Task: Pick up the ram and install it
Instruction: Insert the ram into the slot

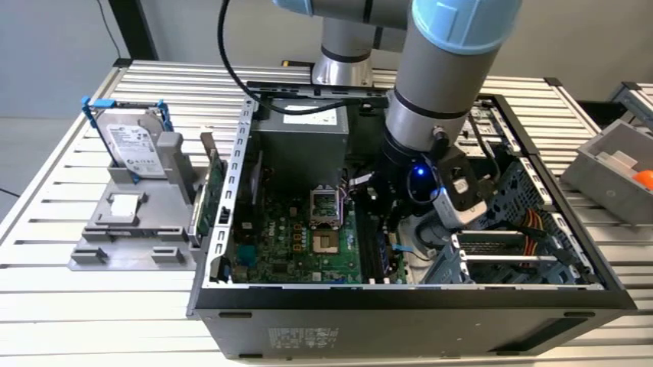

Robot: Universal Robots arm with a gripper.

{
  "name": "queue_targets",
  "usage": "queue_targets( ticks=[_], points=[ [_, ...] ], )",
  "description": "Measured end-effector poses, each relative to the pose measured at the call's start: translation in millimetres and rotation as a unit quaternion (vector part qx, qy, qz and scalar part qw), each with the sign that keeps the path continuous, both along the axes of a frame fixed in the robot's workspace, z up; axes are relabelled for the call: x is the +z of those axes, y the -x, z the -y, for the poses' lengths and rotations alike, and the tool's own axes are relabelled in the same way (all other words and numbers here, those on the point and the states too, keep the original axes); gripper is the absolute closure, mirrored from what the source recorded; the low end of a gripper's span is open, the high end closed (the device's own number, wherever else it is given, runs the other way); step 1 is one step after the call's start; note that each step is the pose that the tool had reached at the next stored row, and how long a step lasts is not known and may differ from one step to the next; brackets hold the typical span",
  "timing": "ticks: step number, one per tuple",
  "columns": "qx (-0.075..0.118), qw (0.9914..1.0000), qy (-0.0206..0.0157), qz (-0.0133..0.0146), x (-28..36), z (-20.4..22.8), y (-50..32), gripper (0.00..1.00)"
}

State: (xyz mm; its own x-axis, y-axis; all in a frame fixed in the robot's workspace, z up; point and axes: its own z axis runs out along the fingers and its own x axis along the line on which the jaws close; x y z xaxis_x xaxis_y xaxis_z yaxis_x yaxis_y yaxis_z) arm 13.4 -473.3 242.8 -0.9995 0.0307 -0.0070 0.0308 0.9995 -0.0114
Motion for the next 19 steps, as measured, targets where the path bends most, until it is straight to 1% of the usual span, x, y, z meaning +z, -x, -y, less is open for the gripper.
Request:
queue_targets(
  ticks=[2, 5, 6, 19],
  points=[
    [0.0, 1.0, -0.0003, -0.0002, 4.0, 0.2, -0.2, 0.0],
    [0.0, 1.0, -0.0007, -0.0002, 4.0, 0.4, -0.2, 0.0],
    [0.0, 1.0, -0.0006, -0.0002, 4.1, 0.5, -0.2, 1.0],
    [0.0, 1.0, -0.0006, -0.0002, 4.1, 1.0, -0.1, 1.0]
  ],
)
